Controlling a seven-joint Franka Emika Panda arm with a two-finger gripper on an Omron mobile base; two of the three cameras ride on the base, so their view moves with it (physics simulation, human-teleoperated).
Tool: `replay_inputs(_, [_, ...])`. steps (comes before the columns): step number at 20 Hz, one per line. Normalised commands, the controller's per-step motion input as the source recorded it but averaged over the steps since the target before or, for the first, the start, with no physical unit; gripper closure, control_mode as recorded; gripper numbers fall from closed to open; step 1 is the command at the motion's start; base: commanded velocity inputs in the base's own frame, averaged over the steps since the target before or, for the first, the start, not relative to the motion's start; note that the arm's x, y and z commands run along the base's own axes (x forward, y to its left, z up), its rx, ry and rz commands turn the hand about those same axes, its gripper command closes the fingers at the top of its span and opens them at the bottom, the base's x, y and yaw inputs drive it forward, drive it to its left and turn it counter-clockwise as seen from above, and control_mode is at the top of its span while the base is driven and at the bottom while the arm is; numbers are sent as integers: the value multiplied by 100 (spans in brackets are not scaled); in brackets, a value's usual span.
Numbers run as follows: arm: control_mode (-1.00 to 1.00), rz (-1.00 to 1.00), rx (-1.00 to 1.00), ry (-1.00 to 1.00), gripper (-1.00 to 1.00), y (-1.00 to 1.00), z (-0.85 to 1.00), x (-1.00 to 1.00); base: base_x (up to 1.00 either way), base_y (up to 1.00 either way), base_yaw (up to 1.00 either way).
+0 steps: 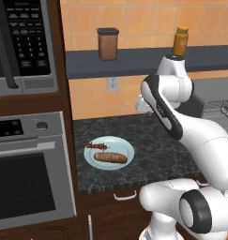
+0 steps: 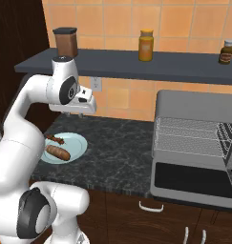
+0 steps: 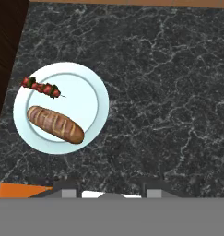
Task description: Pick up the kebab skewer and baguette bread, and place them inside the toaster oven. Close the toaster oven door and start by setting the timer.
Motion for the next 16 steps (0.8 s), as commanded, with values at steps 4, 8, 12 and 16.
replay_inputs(4, [100, 0, 0, 0, -100, 0, 0, 0, 0, 0, 0])
replay_inputs(8, [100, 0, 0, 0, -100, 0, 0, 0, 0, 0, 0])
replay_inputs(12, [100, 0, 0, 0, -100, 0, 0, 0, 0, -39, 0])
replay_inputs(16, [100, 0, 0, 0, -100, 0, 0, 0, 0, -57, 0])
